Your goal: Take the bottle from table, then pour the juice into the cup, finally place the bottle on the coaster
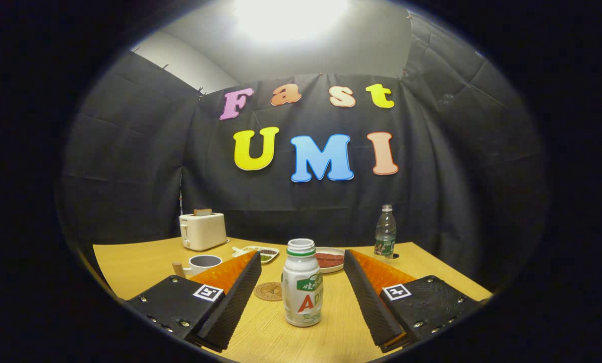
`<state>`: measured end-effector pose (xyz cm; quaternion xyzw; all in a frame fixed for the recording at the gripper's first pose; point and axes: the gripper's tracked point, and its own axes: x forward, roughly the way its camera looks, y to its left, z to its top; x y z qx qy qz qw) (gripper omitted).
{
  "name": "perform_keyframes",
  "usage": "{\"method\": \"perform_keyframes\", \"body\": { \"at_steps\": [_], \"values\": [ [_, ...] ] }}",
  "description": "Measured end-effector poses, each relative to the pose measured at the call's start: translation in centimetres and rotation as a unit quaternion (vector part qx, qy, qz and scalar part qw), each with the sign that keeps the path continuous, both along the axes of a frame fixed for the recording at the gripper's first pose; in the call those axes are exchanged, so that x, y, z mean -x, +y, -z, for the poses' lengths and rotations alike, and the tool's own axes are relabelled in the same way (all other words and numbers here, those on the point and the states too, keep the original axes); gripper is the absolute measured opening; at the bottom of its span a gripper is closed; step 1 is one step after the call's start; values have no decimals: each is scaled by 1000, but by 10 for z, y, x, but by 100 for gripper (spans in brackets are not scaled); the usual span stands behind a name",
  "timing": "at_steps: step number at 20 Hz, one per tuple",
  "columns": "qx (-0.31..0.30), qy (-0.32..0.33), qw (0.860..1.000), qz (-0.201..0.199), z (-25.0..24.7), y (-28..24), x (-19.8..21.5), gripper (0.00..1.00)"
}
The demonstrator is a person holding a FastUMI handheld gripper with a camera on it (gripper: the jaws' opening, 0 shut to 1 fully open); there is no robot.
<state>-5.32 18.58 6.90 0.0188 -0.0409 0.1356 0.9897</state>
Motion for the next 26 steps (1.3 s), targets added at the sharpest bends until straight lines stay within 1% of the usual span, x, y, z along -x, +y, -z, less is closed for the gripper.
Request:
{"method": "perform_keyframes", "body": {
  "at_steps": [6, 13, 14, 15, 16, 19, 20, 26],
  "values": [
    [9, 48, 999, 8, 40, 9, -40, 99],
    [14, 90, 996, 24, 69, 13, -74, 99],
    [11, 92, 995, 30, 70, 12, -78, 93],
    [12, 95, 995, 38, 68, 12, -79, 79],
    [19, 101, 994, 47, 70, 11, -78, 79],
    [49, 94, 993, 48, 66, 16, -74, 74],
    [58, 92, 993, 49, 66, 15, -76, 70],
    [110, 63, 989, 72, 55, 14, -74, 70]
  ]
}}
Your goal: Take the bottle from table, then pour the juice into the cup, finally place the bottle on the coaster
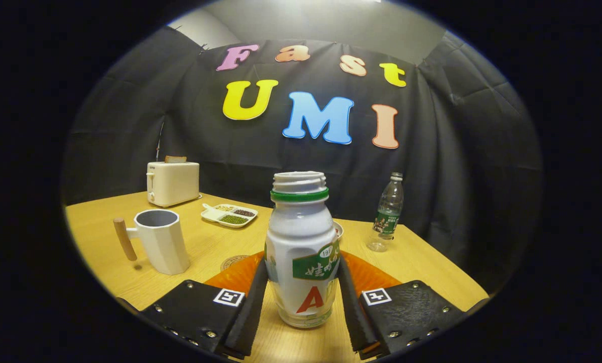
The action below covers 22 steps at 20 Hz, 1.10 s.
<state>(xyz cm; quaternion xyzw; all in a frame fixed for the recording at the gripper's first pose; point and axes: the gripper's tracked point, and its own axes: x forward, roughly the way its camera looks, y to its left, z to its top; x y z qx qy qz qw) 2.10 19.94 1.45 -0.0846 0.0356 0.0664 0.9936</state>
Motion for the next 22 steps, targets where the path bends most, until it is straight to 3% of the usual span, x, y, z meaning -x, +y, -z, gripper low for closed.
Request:
{"method": "perform_keyframes", "body": {
  "at_steps": [9, 22],
  "values": [
    [145, -62, 987, 21, -43, 11, 1, 70],
    [310, -113, 944, 9, -69, 66, -5, 70]
  ]
}}
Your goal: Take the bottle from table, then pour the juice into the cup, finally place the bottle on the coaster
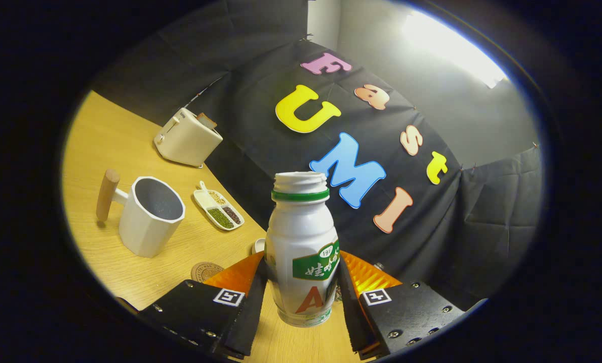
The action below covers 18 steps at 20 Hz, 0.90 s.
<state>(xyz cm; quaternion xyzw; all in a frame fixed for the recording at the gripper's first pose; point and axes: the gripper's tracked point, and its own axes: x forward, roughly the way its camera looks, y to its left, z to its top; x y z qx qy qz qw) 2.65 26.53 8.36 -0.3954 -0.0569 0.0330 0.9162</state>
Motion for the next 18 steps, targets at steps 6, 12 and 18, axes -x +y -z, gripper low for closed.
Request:
{"method": "perform_keyframes", "body": {
  "at_steps": [6, 12, 18],
  "values": [
    [72, -4, 997, 0, 6, 20, -3, 70],
    [135, -5, 991, 0, 15, 45, -8, 70],
    [184, -3, 983, 1, 27, 60, -11, 70]
  ]
}}
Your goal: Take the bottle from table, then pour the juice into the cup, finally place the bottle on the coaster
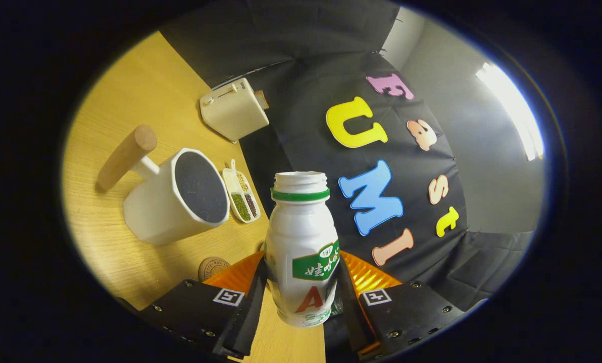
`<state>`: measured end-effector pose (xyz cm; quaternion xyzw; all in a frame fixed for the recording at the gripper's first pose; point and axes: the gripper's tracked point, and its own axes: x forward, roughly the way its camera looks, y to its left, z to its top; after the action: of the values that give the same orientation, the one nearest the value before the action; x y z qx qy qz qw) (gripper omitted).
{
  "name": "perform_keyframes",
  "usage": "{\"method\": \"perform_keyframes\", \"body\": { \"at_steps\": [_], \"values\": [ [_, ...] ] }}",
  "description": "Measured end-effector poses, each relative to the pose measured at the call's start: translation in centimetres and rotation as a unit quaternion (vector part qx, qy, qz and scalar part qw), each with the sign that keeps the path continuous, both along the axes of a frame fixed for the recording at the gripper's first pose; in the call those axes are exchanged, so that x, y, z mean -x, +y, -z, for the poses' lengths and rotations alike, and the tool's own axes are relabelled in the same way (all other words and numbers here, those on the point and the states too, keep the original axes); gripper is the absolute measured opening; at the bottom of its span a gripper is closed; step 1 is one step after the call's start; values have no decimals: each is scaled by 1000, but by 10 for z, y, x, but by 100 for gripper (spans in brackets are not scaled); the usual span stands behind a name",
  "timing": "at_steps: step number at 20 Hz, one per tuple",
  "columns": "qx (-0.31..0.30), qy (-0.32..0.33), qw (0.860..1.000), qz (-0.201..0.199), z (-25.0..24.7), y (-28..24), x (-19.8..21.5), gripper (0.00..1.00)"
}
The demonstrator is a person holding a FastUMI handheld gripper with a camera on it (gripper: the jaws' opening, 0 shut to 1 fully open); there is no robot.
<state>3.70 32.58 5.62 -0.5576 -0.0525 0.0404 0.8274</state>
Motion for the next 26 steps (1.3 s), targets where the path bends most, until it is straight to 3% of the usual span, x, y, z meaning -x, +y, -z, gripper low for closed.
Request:
{"method": "perform_keyframes", "body": {
  "at_steps": [11, 26],
  "values": [
    [91, -27, 995, 20, 3, -3, -2, 70],
    [163, -57, 985, 24, -9, 1, 5, 70]
  ]
}}
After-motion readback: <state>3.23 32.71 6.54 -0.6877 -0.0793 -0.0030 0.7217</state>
